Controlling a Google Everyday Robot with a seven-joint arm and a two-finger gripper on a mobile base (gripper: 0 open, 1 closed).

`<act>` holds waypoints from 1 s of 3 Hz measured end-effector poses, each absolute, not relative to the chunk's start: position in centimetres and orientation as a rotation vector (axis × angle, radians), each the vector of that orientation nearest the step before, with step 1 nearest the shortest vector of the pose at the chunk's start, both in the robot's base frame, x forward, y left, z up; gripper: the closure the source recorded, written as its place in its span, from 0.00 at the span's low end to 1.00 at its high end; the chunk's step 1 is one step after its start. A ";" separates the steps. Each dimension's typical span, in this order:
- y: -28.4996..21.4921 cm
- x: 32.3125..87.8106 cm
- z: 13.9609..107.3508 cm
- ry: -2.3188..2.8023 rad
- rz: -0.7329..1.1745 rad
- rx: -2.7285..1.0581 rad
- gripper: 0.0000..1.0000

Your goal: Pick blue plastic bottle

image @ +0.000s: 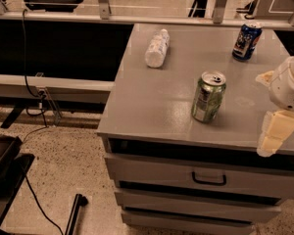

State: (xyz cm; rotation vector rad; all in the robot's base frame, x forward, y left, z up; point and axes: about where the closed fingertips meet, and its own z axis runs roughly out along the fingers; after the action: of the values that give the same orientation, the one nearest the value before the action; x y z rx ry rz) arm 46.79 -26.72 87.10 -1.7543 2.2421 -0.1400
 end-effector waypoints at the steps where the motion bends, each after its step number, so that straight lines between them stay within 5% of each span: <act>1: -26.7 46.9 86.7 2.244 -0.096 -1.737 0.00; 3: -25.2 47.9 86.9 2.191 0.008 -1.689 0.00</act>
Offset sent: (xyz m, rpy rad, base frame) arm 0.0276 0.0316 0.0086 0.2758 -0.0374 0.0174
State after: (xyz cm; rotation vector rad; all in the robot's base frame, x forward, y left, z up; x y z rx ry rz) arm 47.86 -25.23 86.93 -1.6888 2.1907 0.0079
